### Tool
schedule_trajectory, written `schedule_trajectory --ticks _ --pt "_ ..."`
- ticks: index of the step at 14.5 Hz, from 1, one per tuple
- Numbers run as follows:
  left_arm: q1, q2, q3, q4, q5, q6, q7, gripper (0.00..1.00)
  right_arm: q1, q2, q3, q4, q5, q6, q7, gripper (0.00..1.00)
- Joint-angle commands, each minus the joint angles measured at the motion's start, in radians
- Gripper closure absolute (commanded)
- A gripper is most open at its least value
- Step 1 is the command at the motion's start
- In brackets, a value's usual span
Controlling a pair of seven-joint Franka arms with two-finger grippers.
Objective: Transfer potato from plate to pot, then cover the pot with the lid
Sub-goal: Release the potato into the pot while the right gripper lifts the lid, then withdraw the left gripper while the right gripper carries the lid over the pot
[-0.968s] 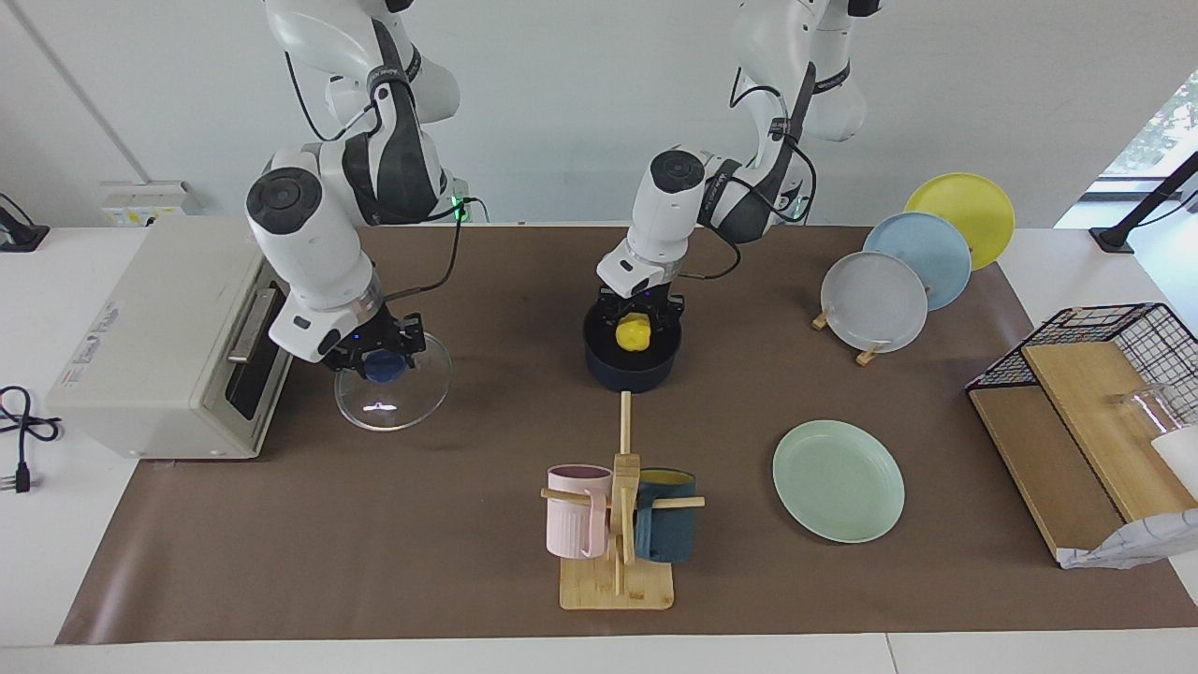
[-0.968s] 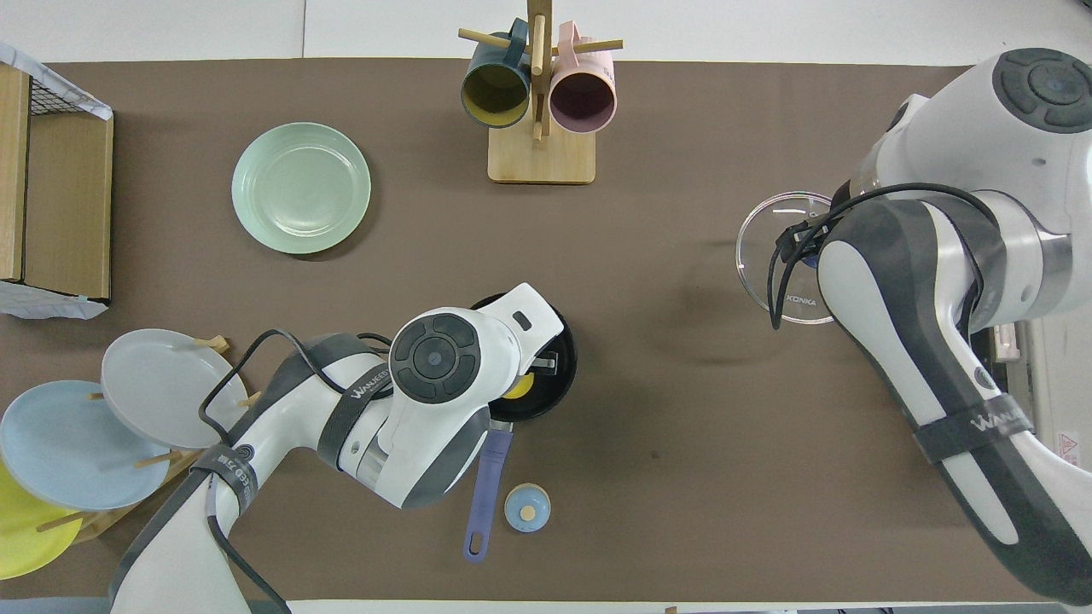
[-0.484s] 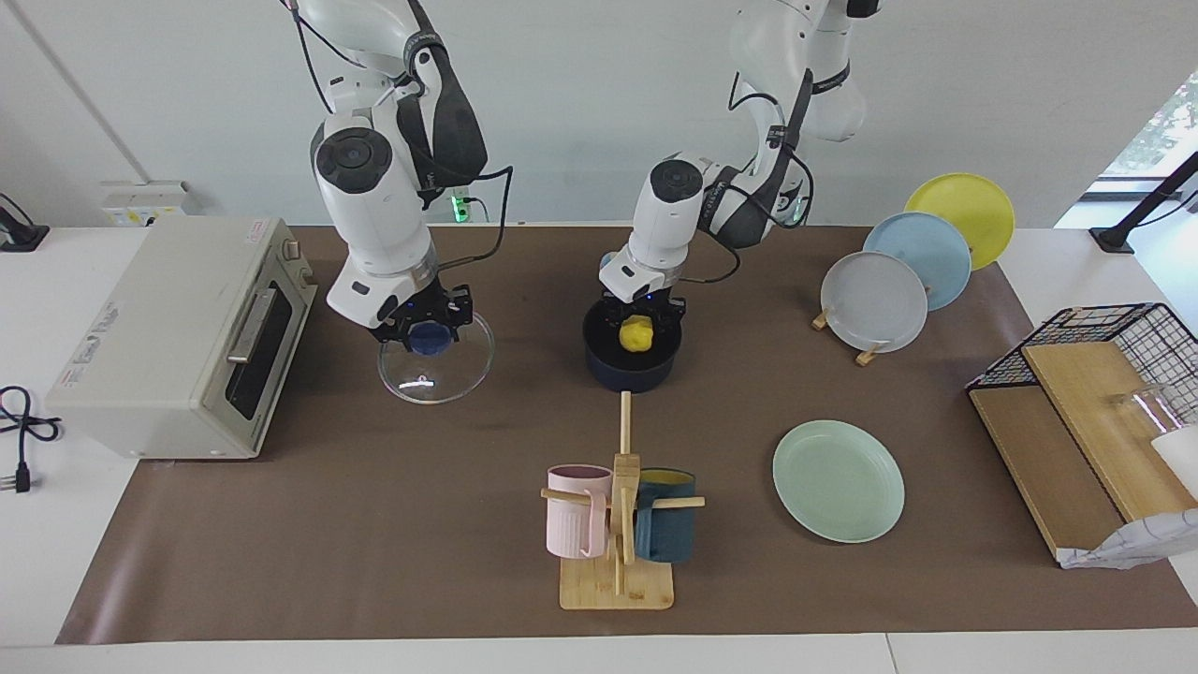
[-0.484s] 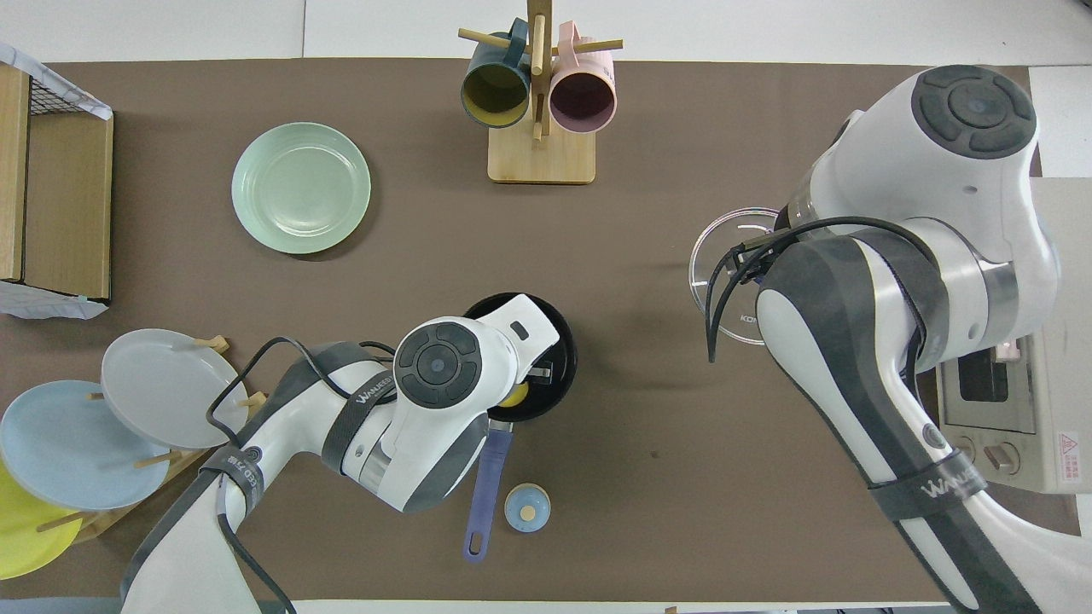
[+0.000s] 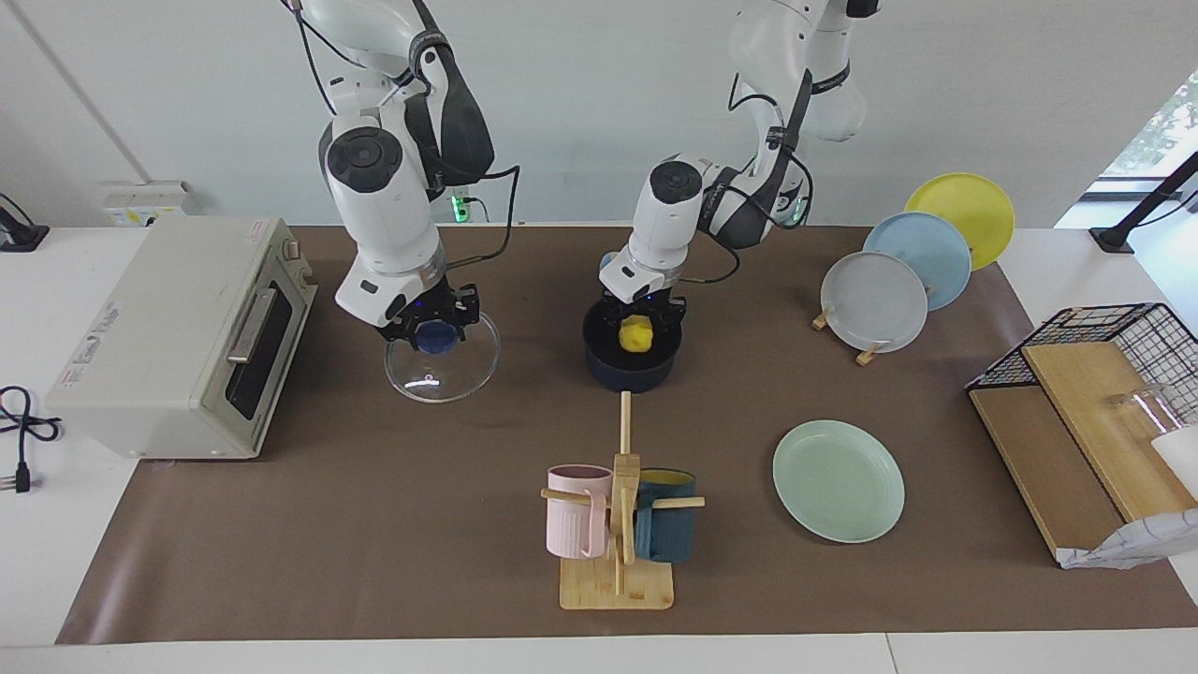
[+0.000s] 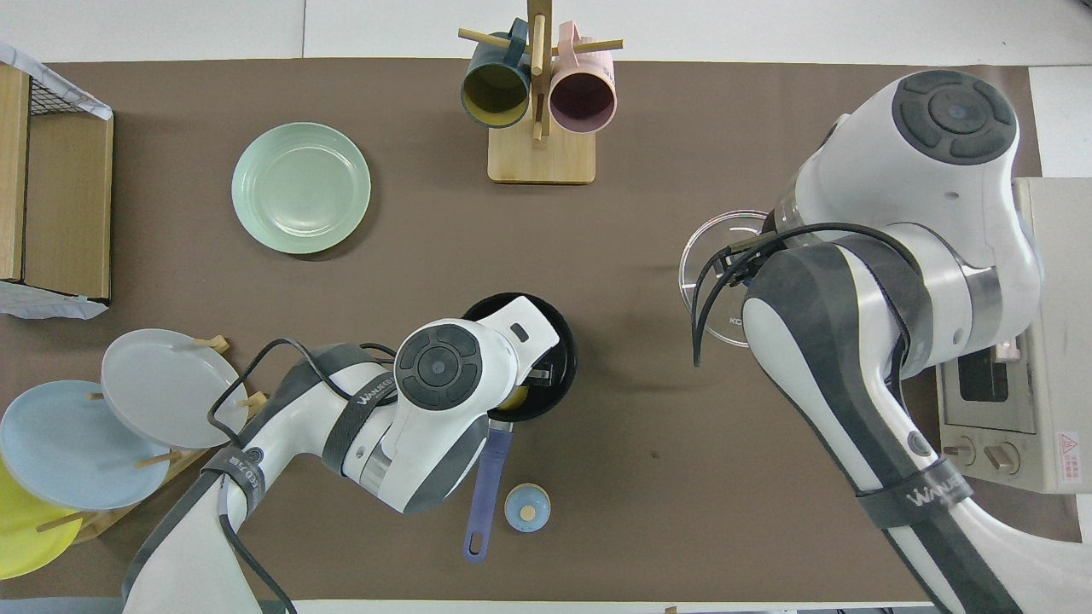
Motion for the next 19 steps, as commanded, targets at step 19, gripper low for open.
schedule_trajectory --ticks 19 --pt "0.612 -0.23 0.023 0.435 0.009 -0.676 0.473 0.0 0.285 0.071 0.02 0.107 0.054 0.135 0.516 1.0"
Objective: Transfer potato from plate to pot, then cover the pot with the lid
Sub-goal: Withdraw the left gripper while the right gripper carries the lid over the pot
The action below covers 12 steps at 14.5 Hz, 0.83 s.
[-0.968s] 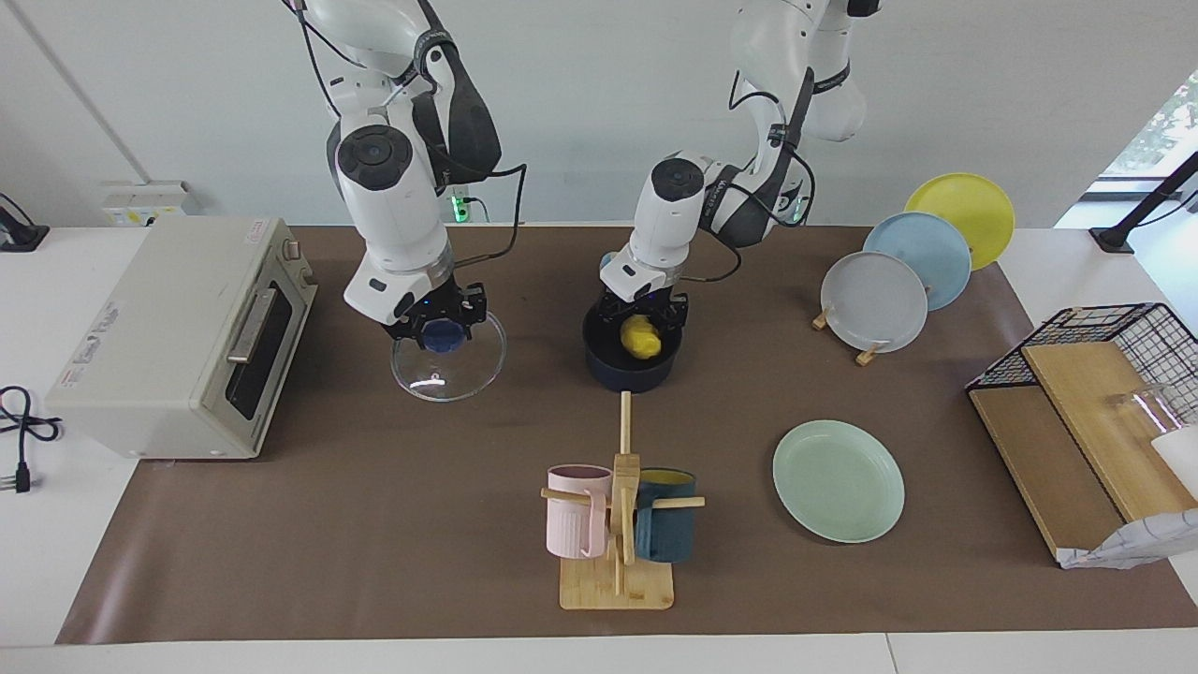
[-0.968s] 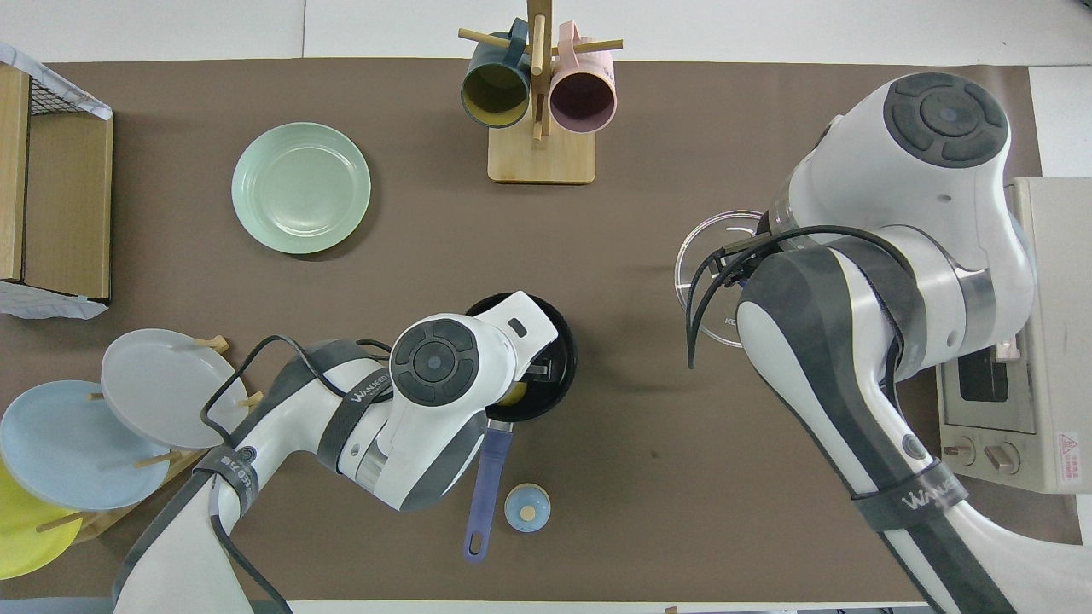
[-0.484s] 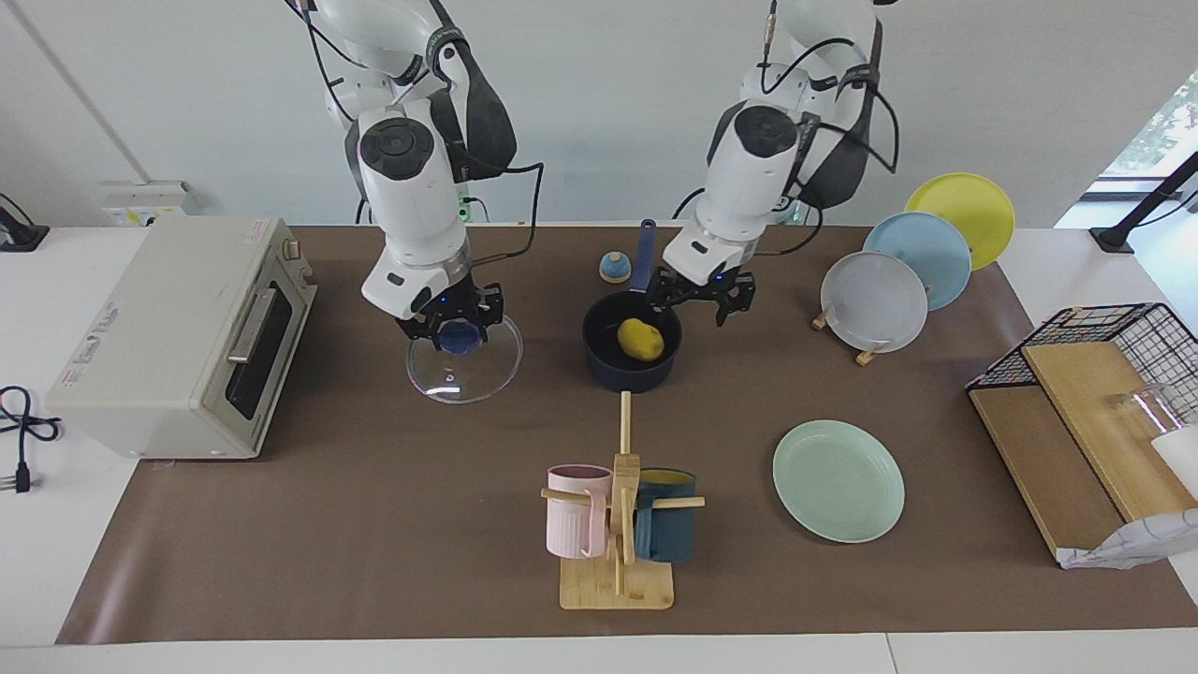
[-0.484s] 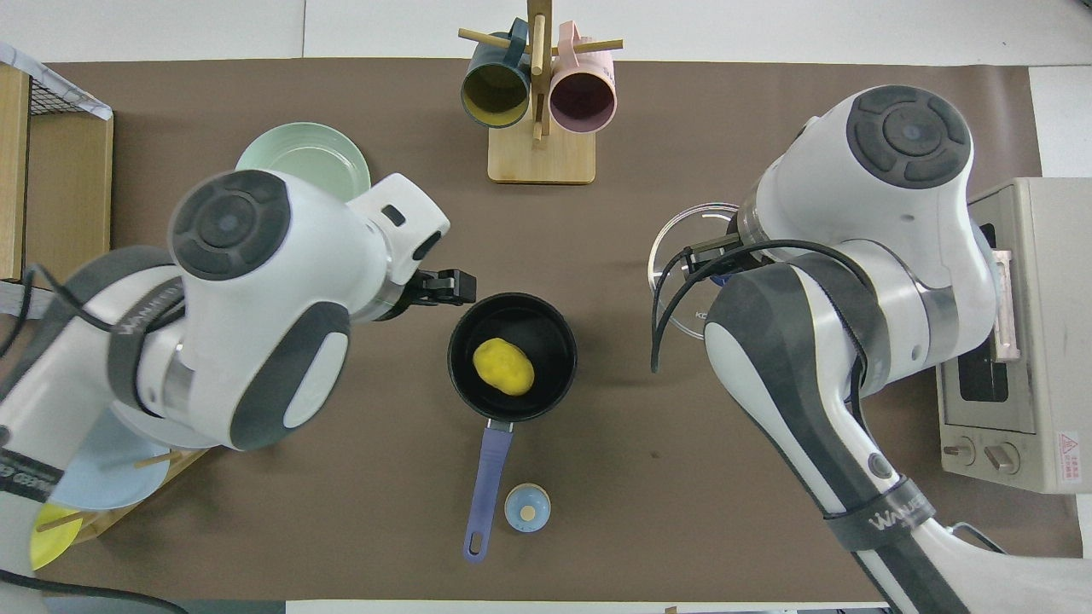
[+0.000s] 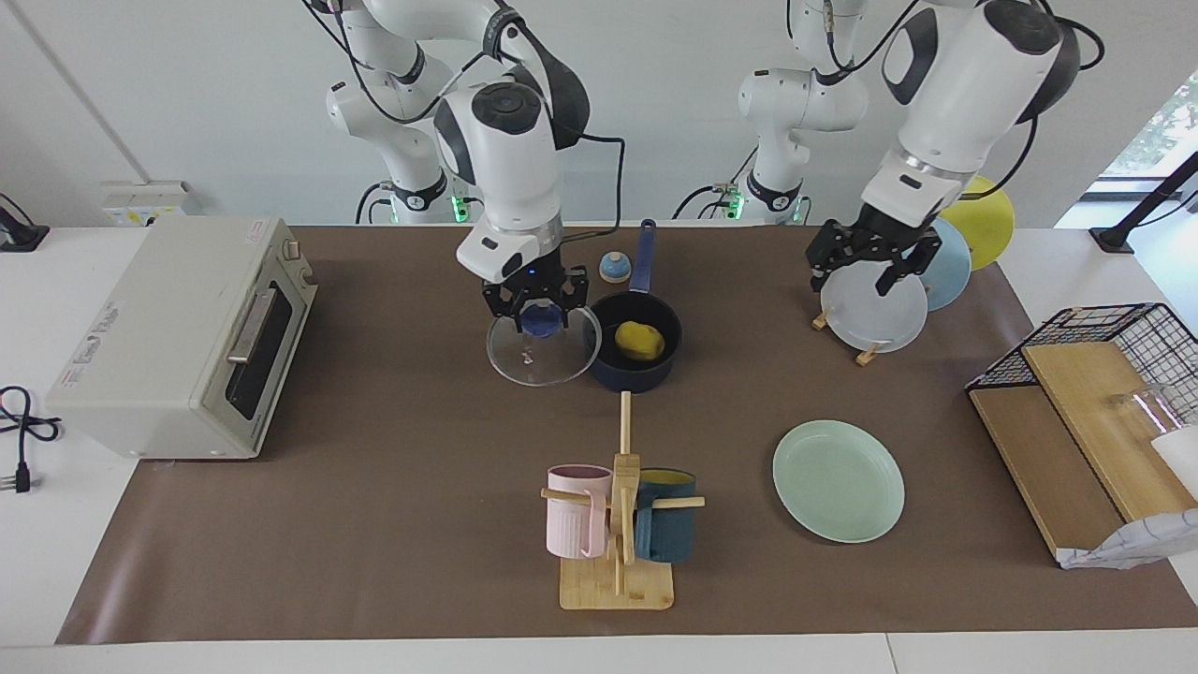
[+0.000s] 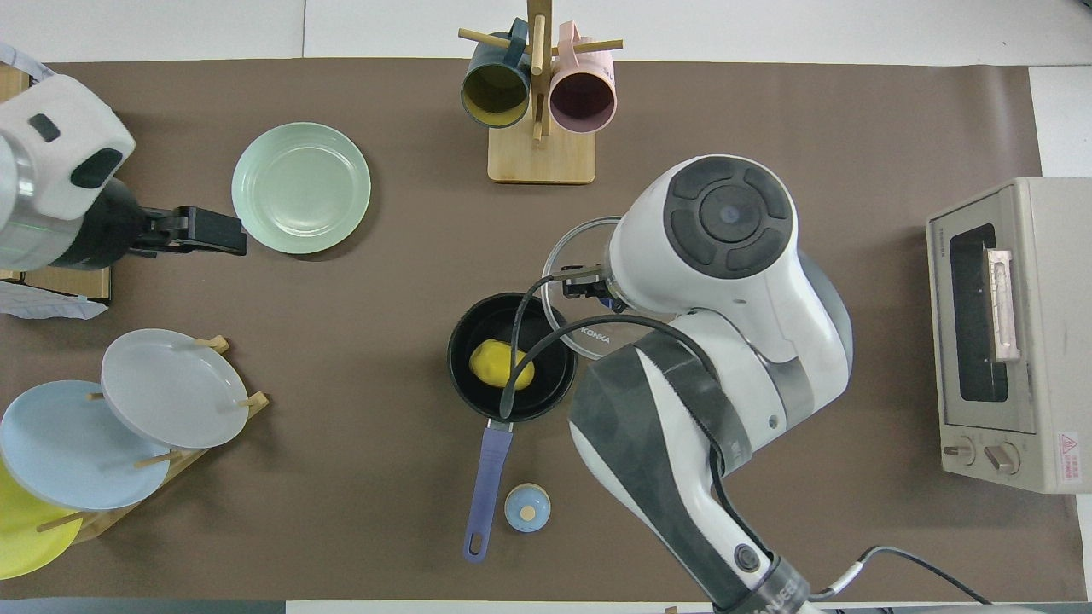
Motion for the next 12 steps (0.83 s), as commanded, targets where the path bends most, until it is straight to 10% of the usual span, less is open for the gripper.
schedule_trajectory --ticks 1,12 --pt "0.092 -0.026 -0.013 0.007 0.01 -0.063 0.056 0.0 0.089 0.075 -0.001 0.075 0.024 0.003 0.126 1.0" --pt "0.092 -0.046 -0.014 0.037 0.094 -0.162 0.047 0.0 0.201 0.175 0.001 0.109 -0.054 0.026 0.322 1.0"
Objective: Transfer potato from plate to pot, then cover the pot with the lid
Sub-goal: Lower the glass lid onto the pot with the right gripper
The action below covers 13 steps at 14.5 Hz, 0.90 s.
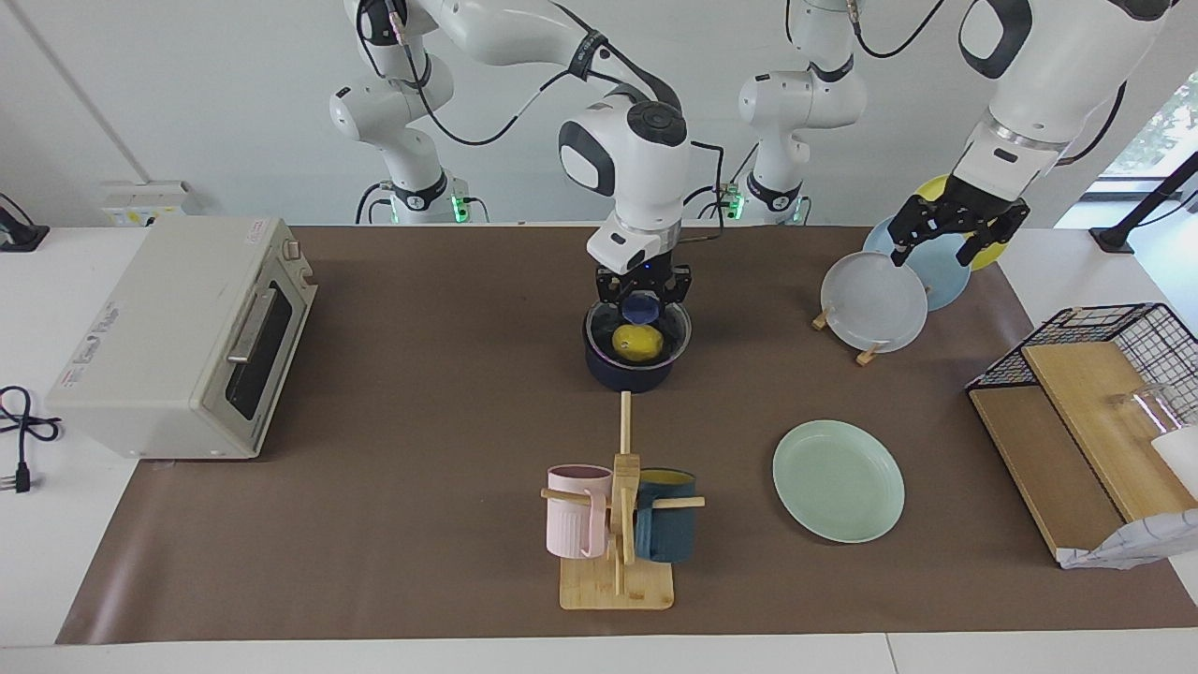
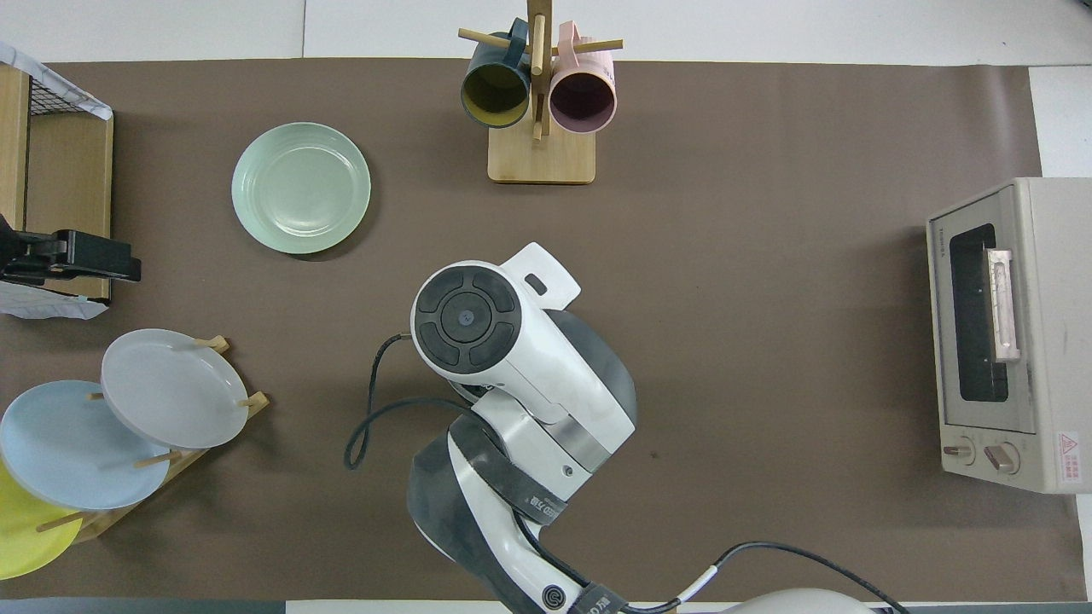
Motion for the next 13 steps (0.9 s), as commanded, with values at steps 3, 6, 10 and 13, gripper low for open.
schedule_trajectory --ticks 3,6,10,13 --pt "-0.008 -0.006 -0.002 0.083 0.059 -0.122 -0.002 0.0 0.001 0.0 0.004 -0.008 -0.007 -0.007 0.026 1.0" --pt "0.005 0.004 -0.013 0.117 0.101 -0.149 0.012 0.0 -0.001 -0.007 0.006 -0.031 -0.004 -0.012 0.031 1.0" --pt "0.067 0.007 -0.07 0.1 0.09 -0.118 0.067 0.0 -0.001 -0.013 0.006 -0.051 0.001 -0.021 0.04 1.0" --pt "0.058 0.01 -0.061 0.102 0.087 -0.122 0.066 0.0 -0.001 -0.021 0.006 -0.062 0.002 -0.016 0.048 1.0"
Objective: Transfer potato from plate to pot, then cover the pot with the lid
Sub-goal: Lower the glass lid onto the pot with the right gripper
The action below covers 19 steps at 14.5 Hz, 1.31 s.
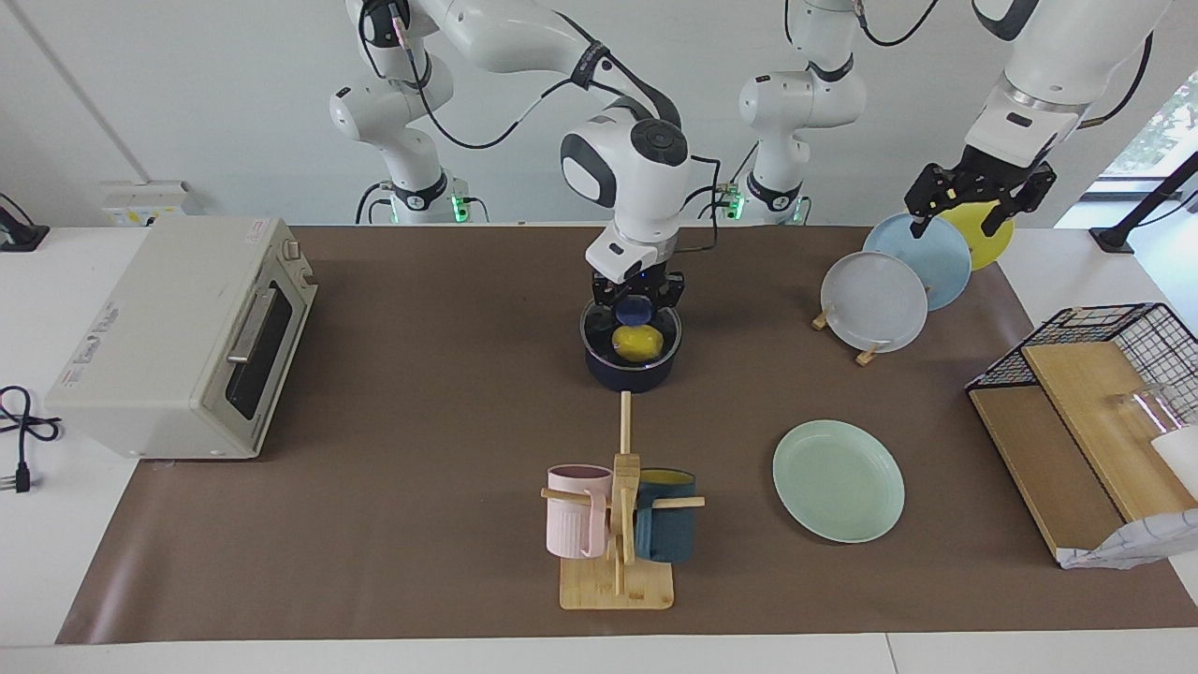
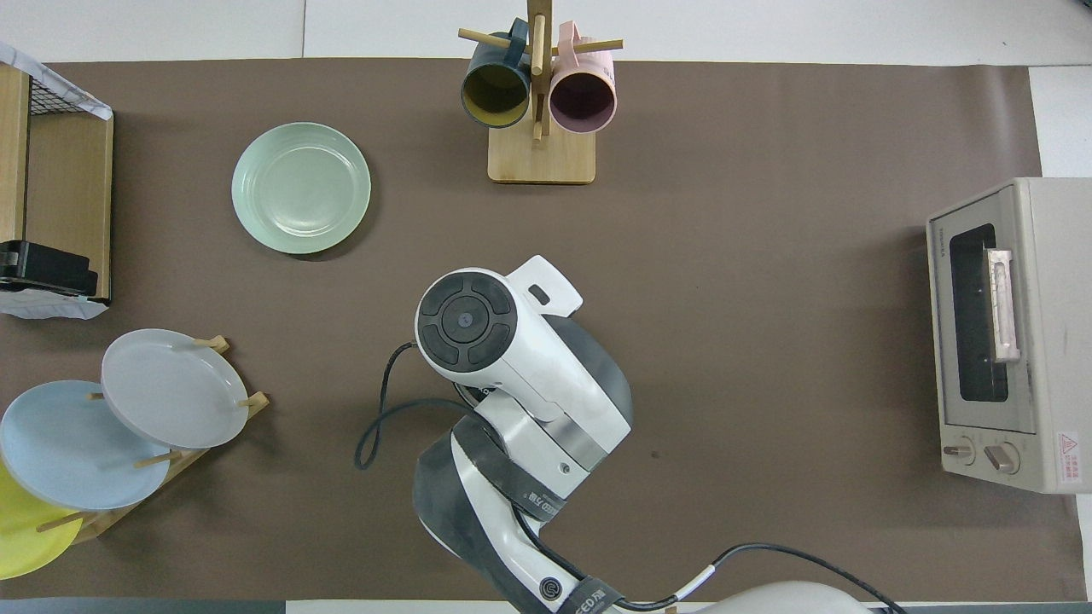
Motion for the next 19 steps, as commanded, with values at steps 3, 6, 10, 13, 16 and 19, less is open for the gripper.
schedule_trajectory --ticks 3,6,10,13,16,19 --pt "0.013 -0.005 -0.01 0.0 0.013 -0.002 0.013 0.0 -0.003 -0.029 0.007 -0.036 0.002 0.002 0.033 1.0" --pt "0.017 -0.011 -0.011 -0.014 0.013 0.001 0.015 0.0 -0.003 -0.033 0.007 -0.047 0.002 0.01 0.044 1.0" --pt "0.026 -0.011 -0.01 -0.015 -0.027 0.006 0.015 0.0 -0.001 -0.042 0.009 -0.08 0.002 0.054 0.053 1.0" --pt "0.028 -0.011 -0.007 -0.017 -0.047 0.012 0.015 0.0 -0.003 -0.045 0.009 -0.091 0.002 0.067 0.05 1.0" --pt "0.026 -0.019 -0.007 -0.029 -0.047 0.012 0.015 0.0 -0.004 -0.045 0.009 -0.094 0.002 0.073 0.048 0.67" --pt "0.025 -0.02 -0.007 -0.031 -0.045 0.003 0.016 0.0 -0.004 -0.045 0.009 -0.093 0.002 0.073 0.041 0.0"
